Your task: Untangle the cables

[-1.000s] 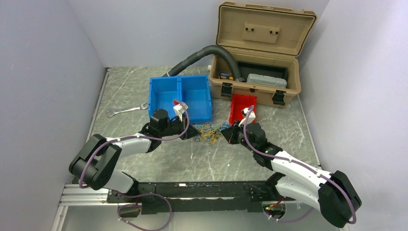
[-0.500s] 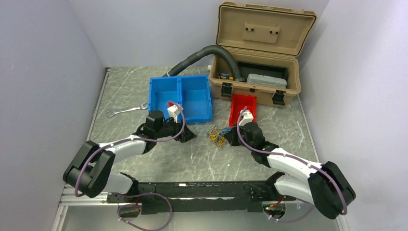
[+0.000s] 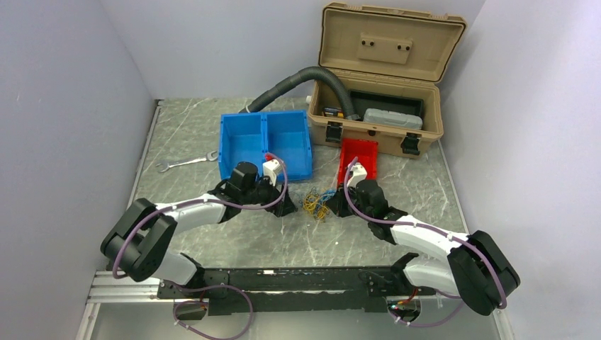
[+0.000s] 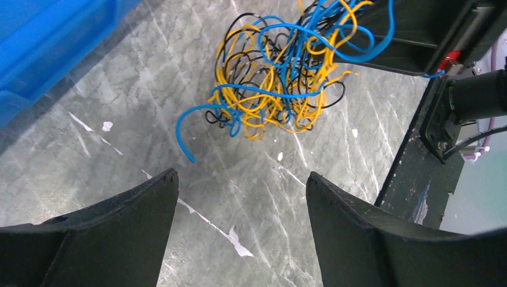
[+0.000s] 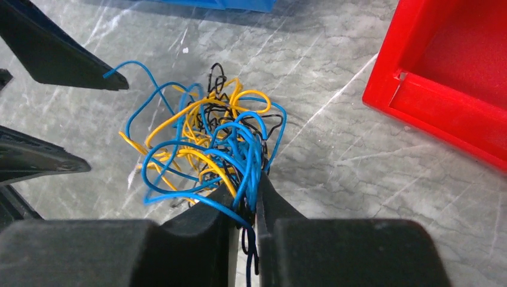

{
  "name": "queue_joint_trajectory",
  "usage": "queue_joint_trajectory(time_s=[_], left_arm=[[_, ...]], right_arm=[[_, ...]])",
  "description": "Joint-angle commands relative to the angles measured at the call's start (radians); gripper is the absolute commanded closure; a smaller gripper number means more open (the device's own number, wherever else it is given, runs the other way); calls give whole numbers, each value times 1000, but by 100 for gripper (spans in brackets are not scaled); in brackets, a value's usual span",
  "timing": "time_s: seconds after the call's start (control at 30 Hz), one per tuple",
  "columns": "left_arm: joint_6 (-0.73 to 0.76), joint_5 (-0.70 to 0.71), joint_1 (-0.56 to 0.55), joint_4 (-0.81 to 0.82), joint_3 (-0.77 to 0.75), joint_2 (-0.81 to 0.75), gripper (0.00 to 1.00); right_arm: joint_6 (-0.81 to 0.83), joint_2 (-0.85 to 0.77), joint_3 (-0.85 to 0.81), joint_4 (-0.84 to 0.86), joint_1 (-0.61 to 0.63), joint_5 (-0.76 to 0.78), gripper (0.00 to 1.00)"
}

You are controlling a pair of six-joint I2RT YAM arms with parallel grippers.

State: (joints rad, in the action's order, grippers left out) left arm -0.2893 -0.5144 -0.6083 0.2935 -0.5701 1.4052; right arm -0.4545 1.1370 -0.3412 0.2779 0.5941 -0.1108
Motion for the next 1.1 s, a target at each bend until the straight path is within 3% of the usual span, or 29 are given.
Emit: queue_joint_trajectory(time_s=[0.0, 0.07, 0.17, 0.57, 0.83, 1.07], left_arm=[[26, 0, -2, -34, -57, 42, 19], [26, -7, -5, -35, -61, 51, 19], [29, -2, -8, -36, -64, 51, 19], [1, 185, -109, -159, -230, 108, 20], [-100, 217, -131, -159, -299, 220, 26], [-133, 262, -180, -213, -401, 312, 28]], right_arm=[[10, -23, -32, 35, 3, 19, 71], [9, -42, -25, 29, 3, 41, 48], [8, -78, -11, 26, 3, 68, 35], [-3, -104, -3, 13, 3, 109, 29], [-67, -331, 50, -133, 1, 414, 32], [-95, -446, 84, -170, 2, 478, 34]])
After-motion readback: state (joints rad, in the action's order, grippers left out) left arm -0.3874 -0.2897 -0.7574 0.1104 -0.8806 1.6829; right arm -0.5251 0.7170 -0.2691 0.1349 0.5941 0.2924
